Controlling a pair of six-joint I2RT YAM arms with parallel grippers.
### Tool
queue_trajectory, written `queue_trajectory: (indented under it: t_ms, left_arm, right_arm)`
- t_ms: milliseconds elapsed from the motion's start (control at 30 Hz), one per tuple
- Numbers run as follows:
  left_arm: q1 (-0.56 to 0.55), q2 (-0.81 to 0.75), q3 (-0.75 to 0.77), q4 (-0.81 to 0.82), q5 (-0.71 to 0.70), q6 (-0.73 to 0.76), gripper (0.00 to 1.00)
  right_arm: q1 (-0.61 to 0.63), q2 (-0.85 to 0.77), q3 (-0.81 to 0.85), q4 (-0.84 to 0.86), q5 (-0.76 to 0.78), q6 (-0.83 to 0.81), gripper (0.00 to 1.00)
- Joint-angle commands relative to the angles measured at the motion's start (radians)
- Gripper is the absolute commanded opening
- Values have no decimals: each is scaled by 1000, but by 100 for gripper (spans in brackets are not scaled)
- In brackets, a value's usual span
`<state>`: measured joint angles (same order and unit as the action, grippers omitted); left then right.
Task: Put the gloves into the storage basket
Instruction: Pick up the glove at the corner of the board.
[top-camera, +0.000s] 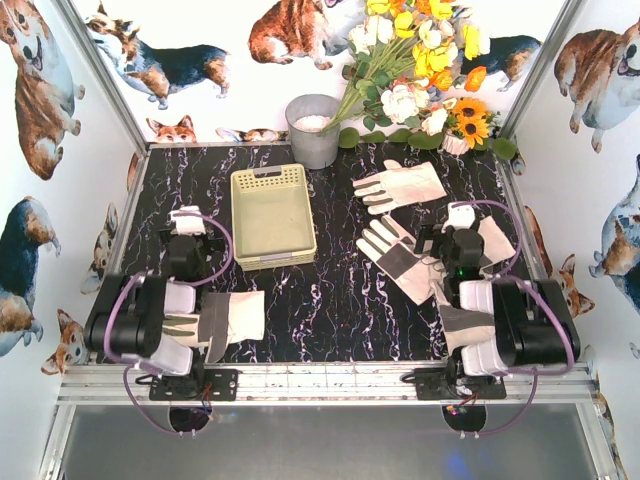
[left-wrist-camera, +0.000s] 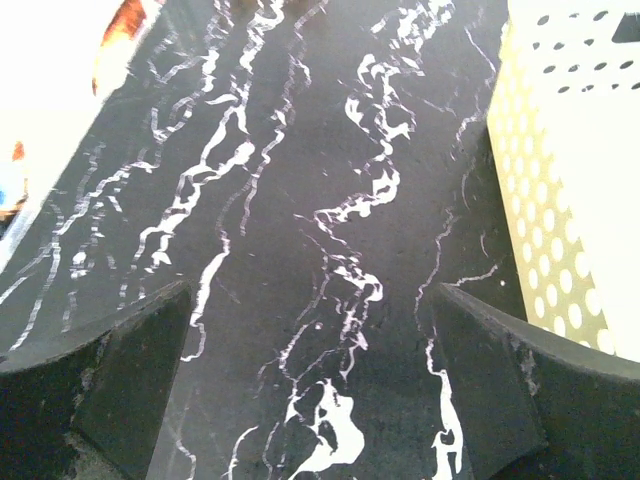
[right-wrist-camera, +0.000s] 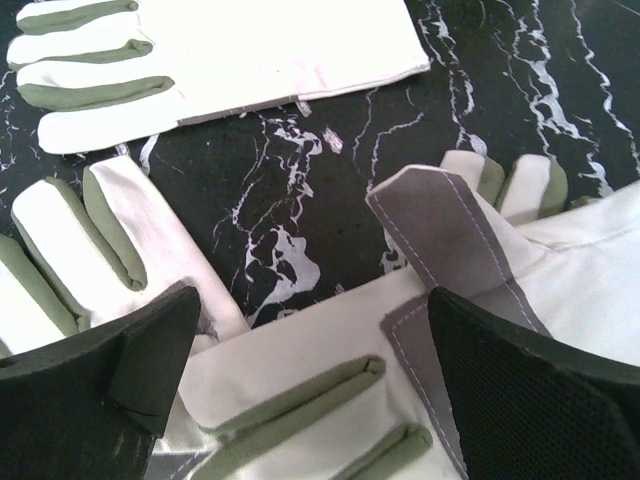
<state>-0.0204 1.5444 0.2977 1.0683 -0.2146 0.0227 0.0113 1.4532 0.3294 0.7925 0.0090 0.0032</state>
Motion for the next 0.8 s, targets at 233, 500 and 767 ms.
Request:
queue_trajectory:
  t_ms: [233, 500, 767]
  left_arm:
    - [16, -404, 217, -710, -67, -139, 100]
    - [17, -414, 671, -1453, 48, -284, 100]
    - [16, -462, 800, -1750, 62, -474, 100]
  right_arm:
    - [3, -375, 301, -619, 134, 58, 100]
    - [-72, -322, 781, -1433, 16, 314, 100]
    - [54, -184, 959, -1767, -220, 117, 86]
